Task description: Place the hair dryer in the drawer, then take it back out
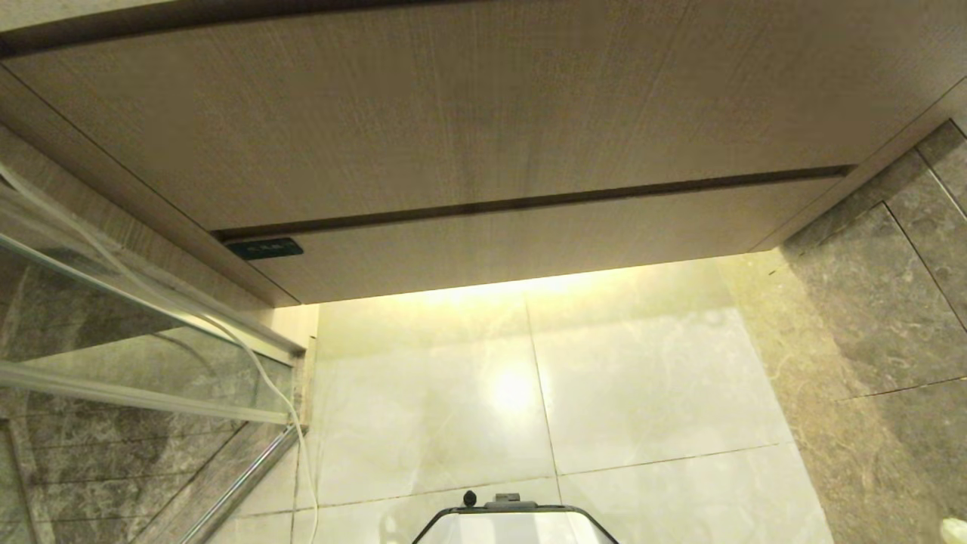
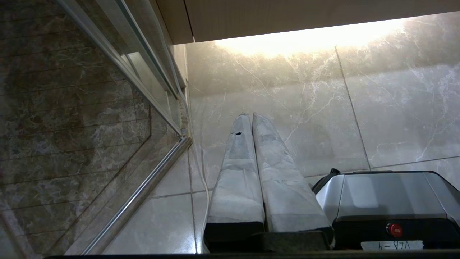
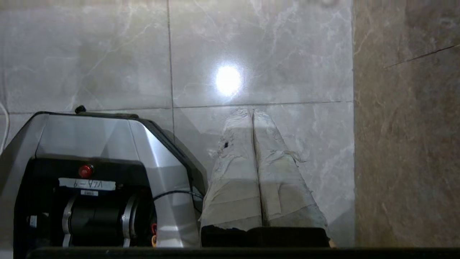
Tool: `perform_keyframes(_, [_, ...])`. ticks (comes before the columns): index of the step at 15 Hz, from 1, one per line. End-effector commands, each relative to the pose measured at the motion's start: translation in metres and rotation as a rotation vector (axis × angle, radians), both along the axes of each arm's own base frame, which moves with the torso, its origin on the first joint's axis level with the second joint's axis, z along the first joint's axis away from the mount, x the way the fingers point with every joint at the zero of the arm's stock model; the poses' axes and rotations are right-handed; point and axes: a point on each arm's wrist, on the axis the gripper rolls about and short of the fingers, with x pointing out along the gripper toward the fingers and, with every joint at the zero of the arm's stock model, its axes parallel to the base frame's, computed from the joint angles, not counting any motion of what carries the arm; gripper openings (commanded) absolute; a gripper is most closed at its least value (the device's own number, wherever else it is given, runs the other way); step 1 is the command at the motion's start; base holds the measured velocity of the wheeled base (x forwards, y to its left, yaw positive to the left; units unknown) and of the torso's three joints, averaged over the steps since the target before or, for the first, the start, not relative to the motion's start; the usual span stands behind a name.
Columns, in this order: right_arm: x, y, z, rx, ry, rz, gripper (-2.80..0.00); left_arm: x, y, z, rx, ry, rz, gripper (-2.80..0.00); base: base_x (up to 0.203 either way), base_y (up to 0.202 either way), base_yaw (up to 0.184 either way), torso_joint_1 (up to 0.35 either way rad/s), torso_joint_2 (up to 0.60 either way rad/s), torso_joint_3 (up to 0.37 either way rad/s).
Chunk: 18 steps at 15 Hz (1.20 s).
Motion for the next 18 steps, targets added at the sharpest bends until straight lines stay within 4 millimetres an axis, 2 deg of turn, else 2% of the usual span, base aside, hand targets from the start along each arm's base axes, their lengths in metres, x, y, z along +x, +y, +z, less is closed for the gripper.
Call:
perform_keyframes(1, [-0.024, 0.000, -0.020, -0.005, -0.109, 0.022, -2.80, 0.000, 0.000, 0.000, 0.000, 0.000, 0.000, -2.80, 0.000, 0.000, 0.000, 0.000, 0.00, 0.000])
perform_keyframes(4, [-0.034, -0.001, -0.027, -0.011, -0.176, -0.008, -2.80, 0.000, 0.000, 0.000, 0.000, -0.001, 0.000, -2.80, 0.000, 0.000, 0.000, 0.000, 0.00, 0.000])
perform_keyframes(7, [-0.047, -0.001, -0.030, -0.009, -0.333, -0.021, -2.80, 0.000, 0.000, 0.000, 0.000, 0.001, -0.001, -2.80, 0.000, 0.000, 0.000, 0.000, 0.00, 0.000])
perform_keyframes(18, [-0.047, -0.001, -0.036, 0.057, -0.275, -0.041, -2.80, 0.000, 0.000, 0.000, 0.000, 0.001, 0.000, -2.80, 0.000, 0.000, 0.000, 0.000, 0.00, 0.000])
